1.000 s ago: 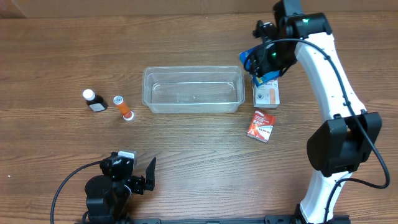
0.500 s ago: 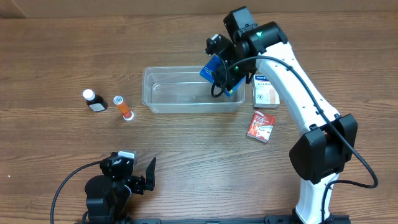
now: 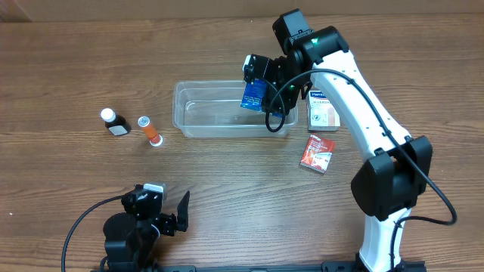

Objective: Pack container
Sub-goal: 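Lift the blue box and lower it into the clear container, release, then move the right gripper to the white Hansaplast box and grasp it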

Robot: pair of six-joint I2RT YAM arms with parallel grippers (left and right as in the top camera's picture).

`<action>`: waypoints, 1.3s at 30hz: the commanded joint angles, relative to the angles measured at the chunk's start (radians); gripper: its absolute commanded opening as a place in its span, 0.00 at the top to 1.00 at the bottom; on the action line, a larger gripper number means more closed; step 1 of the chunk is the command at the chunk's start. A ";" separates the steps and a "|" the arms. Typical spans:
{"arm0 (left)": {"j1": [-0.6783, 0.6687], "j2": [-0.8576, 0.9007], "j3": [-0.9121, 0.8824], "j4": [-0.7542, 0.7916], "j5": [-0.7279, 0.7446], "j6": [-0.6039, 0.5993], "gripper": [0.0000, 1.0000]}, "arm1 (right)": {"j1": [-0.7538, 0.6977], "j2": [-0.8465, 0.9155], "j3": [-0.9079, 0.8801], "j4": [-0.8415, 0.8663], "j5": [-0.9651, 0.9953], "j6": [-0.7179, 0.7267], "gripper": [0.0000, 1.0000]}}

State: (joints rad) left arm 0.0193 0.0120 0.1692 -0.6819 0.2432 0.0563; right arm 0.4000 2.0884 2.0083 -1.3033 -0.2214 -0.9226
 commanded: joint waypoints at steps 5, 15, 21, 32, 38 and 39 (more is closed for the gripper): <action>-0.007 -0.008 -0.004 0.002 0.001 0.011 0.00 | -0.003 0.091 0.002 0.009 -0.015 -0.077 0.24; -0.007 -0.008 -0.004 0.003 0.001 0.011 0.00 | -0.003 0.106 0.002 0.016 0.022 -0.073 0.16; -0.007 -0.008 -0.004 0.003 0.001 0.011 0.00 | -0.003 0.105 0.006 0.037 0.042 -0.057 0.16; -0.007 -0.008 -0.004 0.003 0.001 0.011 0.00 | -0.132 0.089 0.512 -0.102 0.115 0.664 0.00; -0.007 -0.008 -0.004 0.003 0.001 0.011 0.00 | -0.385 0.091 0.474 -0.220 -0.058 0.848 0.00; -0.007 -0.008 -0.004 0.003 0.001 0.011 0.00 | -0.418 0.091 0.453 -0.230 -0.092 0.848 0.00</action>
State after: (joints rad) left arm 0.0193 0.0120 0.1692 -0.6819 0.2432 0.0563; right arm 0.0349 2.1857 2.4969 -1.5162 -0.1940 -0.1482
